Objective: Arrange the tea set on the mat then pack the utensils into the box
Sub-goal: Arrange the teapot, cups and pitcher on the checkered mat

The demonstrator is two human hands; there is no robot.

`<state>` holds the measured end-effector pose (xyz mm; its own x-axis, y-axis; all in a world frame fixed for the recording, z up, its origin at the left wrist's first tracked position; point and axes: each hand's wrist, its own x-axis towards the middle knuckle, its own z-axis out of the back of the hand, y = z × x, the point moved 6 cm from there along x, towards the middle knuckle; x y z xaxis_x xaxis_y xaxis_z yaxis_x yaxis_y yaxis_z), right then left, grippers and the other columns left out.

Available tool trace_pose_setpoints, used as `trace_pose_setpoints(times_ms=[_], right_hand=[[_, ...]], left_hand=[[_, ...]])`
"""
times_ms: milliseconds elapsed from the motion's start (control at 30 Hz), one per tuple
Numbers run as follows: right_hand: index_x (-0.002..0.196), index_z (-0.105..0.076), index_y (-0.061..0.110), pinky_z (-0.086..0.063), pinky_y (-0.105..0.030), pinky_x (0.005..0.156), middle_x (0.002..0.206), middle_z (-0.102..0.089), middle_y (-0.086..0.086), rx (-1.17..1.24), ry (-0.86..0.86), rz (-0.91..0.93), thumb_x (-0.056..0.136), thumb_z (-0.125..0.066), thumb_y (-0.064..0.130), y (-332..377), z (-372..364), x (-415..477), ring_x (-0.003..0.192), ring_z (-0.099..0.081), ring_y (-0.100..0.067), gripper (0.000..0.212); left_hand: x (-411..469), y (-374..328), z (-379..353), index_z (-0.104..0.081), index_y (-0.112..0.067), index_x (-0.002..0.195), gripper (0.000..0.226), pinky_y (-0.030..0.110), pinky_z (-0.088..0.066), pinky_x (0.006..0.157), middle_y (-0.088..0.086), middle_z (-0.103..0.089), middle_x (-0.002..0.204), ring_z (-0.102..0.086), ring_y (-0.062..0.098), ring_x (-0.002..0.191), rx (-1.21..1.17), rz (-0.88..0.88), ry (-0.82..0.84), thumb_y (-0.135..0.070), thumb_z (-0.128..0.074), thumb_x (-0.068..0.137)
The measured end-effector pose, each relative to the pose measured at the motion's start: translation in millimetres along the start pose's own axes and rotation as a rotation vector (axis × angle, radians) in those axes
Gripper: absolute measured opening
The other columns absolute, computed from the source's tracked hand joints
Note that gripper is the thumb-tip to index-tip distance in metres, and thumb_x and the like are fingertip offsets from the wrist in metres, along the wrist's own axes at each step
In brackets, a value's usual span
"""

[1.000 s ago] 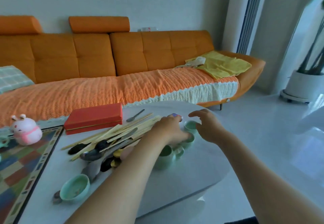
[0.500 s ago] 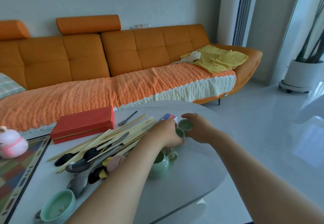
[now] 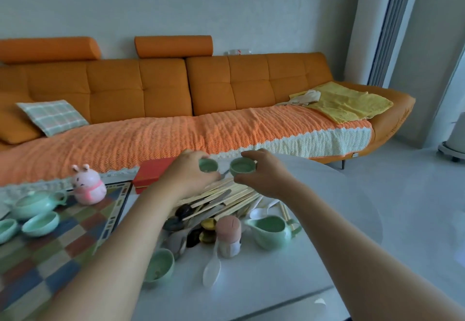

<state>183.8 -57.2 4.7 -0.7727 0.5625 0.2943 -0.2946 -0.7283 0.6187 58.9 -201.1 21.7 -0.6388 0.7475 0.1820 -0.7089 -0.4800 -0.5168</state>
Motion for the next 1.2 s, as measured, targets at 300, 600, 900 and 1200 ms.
trace_pose_setpoints(times_ms=[300, 600, 900, 1200], right_hand=[[0.135, -0.053, 0.021, -0.050, -0.033, 0.091, 0.123, -0.048, 0.001, 0.065, 0.181, 0.202, 0.076, -0.080, 0.032, 146, -97, -3, 0.108, -0.053, -0.018, 0.066], [0.136, -0.049, 0.021, -0.042, -0.030, 0.083, 0.128, -0.050, -0.003, -0.090, 0.442, 0.327, 0.080, -0.075, 0.037, 231, -230, -34, 0.109, -0.054, -0.021, 0.064], [0.142, -0.044, 0.024, -0.046, -0.033, 0.097, 0.136, -0.050, -0.003, -0.090, 0.541, 0.294, 0.081, -0.072, 0.038, 264, -315, -49, 0.120, -0.052, -0.022, 0.068], [0.147, -0.040, 0.026, -0.047, -0.027, 0.086, 0.133, -0.056, 0.004, 0.124, 0.474, 0.171, 0.077, -0.079, 0.036, 265, -339, -46, 0.114, -0.057, -0.017, 0.080]], left_hand=[[-90, 152, 79, -0.053, -0.030, 0.132, 0.062, 0.032, -0.040, 0.092, -0.011, -0.047, 0.131, -0.048, 0.017, 0.125, -0.028, 0.205, -0.150, -0.048, -0.073, 0.076], [-165, 269, 109, -0.053, -0.035, 0.092, 0.031, 0.030, -0.043, 0.064, -0.010, -0.059, 0.101, -0.058, 0.013, 0.088, -0.039, 0.350, -0.163, -0.046, -0.063, 0.065], [-200, 342, 129, -0.057, -0.035, 0.117, 0.048, 0.038, -0.048, 0.094, -0.015, -0.054, 0.118, -0.056, 0.012, 0.111, -0.094, 0.454, -0.208, -0.045, -0.072, 0.072], [-200, 377, 139, -0.058, -0.027, 0.112, 0.043, 0.035, -0.047, 0.080, -0.002, -0.050, 0.121, -0.055, 0.021, 0.105, -0.009, 0.533, -0.291, -0.050, -0.070, 0.078]])
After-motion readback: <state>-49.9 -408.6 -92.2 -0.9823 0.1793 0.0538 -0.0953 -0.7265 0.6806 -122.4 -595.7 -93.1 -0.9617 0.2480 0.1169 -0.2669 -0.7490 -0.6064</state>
